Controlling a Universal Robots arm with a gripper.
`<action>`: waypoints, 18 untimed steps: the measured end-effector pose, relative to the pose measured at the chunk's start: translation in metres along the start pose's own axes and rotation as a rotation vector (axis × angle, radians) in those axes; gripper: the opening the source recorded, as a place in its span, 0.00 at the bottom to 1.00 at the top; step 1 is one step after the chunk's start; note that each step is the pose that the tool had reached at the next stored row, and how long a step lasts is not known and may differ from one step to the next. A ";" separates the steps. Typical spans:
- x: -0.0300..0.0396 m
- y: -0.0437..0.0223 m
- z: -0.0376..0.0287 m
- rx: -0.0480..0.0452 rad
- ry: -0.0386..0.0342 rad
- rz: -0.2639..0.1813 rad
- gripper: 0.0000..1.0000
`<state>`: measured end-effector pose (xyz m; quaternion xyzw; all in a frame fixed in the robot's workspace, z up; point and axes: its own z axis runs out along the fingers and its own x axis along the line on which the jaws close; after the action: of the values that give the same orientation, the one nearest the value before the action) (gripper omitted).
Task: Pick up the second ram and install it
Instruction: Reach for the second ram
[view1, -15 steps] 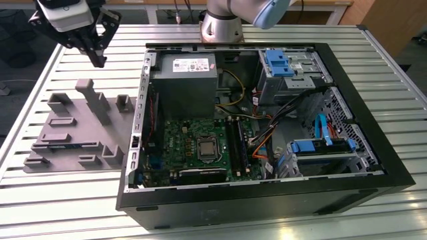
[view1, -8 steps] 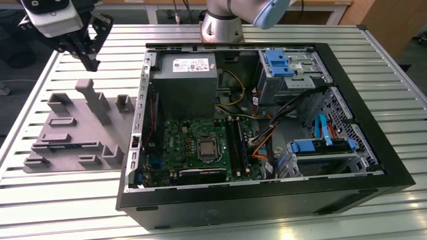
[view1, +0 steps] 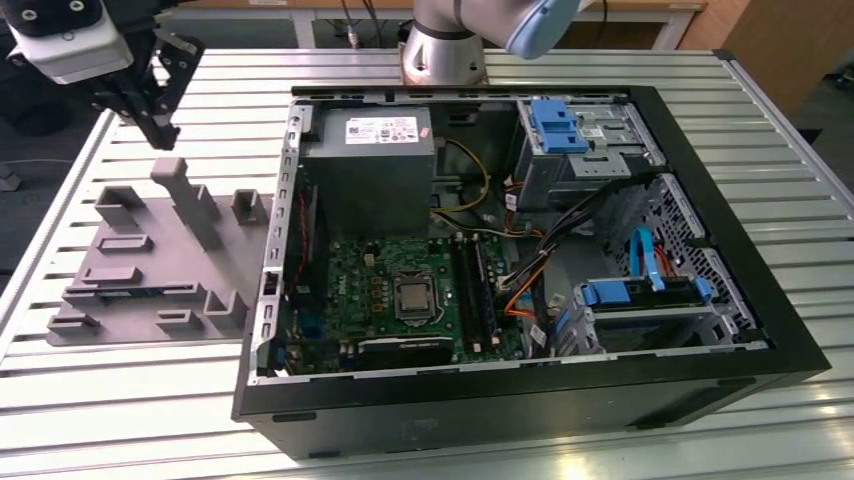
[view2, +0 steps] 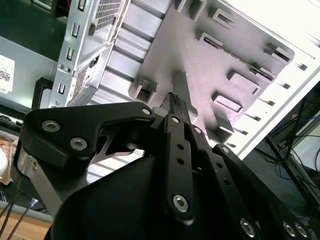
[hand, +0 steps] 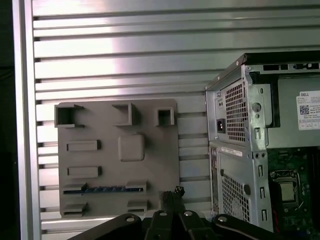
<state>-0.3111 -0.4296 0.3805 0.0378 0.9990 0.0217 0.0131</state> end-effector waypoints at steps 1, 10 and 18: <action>0.0022 -0.0005 0.0000 0.0000 0.0000 0.000 0.11; 0.0267 -0.0036 -0.0006 0.0000 0.0000 0.000 0.11; 0.0432 -0.0119 -0.0005 0.0001 0.0000 0.000 0.11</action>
<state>-0.3551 -0.4382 0.3794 0.0378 0.9990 0.0217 0.0130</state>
